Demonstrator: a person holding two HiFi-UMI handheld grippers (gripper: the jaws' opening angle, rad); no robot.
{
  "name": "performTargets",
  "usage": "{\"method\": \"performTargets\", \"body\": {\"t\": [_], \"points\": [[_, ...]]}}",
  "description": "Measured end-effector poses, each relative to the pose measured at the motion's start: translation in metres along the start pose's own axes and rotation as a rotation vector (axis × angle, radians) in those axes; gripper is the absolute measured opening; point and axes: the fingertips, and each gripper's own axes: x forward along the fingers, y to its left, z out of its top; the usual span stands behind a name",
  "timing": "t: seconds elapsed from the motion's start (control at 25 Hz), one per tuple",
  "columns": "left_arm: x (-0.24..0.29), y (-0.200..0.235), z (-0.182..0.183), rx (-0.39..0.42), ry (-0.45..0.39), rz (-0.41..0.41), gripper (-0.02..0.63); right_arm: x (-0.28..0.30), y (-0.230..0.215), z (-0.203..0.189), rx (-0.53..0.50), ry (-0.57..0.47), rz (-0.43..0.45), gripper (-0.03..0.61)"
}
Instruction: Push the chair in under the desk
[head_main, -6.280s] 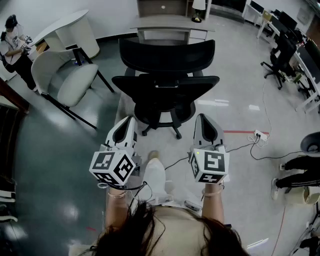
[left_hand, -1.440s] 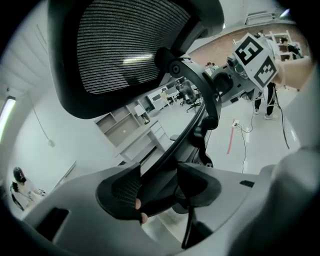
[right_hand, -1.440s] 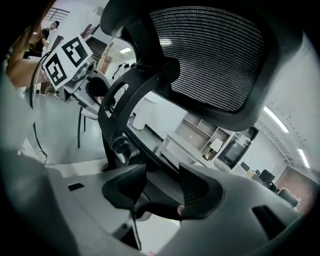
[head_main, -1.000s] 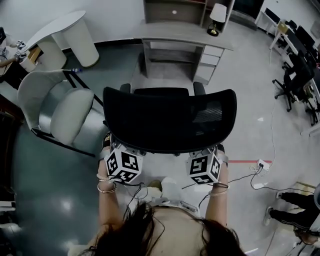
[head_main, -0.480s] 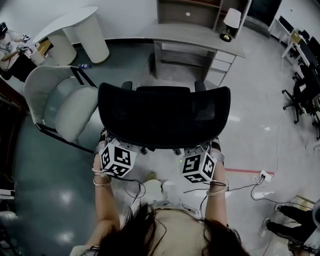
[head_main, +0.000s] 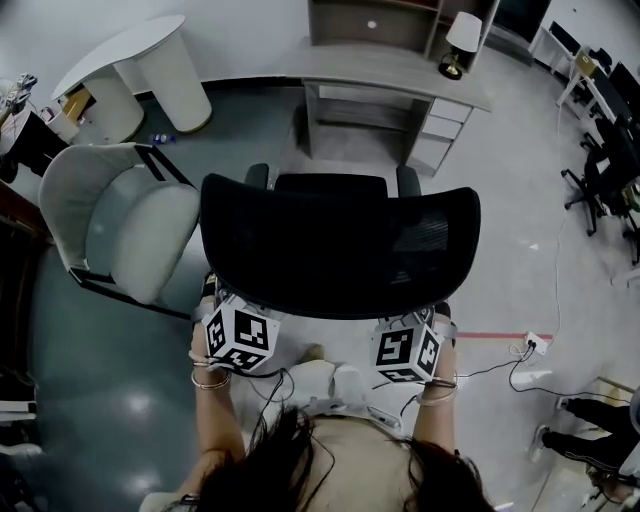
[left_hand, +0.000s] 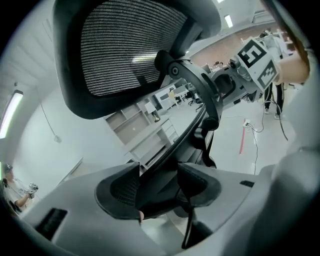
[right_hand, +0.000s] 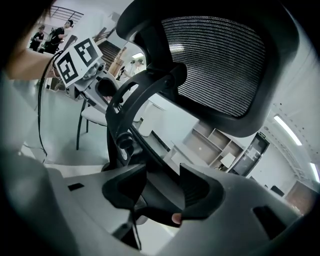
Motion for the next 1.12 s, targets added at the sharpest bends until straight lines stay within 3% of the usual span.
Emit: {"method": "performTargets", "body": {"t": [0.72,1.12], "points": [[0.014,0.020,-0.002,0.057,-0.100,-0.028,0.225,0.011,0.005,0.009,0.060,0.057,-0.089,0.210],[0.052,0.035,0.015,0.075,-0.133,-0.009,0.225,0.044,-0.025,0.005,0.061,0.078,-0.119,0.210]]}}
